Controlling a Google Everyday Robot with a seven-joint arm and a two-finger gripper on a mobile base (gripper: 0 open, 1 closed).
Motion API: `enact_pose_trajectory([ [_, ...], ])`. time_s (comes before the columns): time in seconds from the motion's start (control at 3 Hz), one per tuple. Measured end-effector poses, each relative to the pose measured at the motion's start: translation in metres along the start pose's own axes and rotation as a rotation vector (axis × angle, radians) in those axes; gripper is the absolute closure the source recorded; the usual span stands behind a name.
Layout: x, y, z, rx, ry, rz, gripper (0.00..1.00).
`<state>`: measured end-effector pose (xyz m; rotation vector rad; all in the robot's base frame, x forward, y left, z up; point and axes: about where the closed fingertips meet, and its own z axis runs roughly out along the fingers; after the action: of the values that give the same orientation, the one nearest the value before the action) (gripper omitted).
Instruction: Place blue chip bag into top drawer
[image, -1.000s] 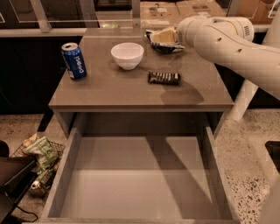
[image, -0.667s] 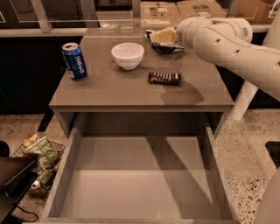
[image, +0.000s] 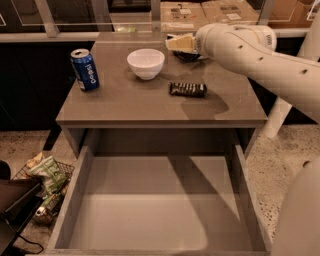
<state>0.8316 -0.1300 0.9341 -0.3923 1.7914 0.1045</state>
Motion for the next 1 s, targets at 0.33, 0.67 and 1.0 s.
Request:
enact_pose_trajectory([
  [0.33, 0.014, 0.005, 0.044, -0.047, 0.017, 0.057, 0.0],
  [0.67, 0.018, 0.0, 0.07, -0.059, 0.036, 0.061, 0.0],
  [1.0, 0.024, -0.016, 0.091, -0.039, 0.067, 0.029, 0.0],
])
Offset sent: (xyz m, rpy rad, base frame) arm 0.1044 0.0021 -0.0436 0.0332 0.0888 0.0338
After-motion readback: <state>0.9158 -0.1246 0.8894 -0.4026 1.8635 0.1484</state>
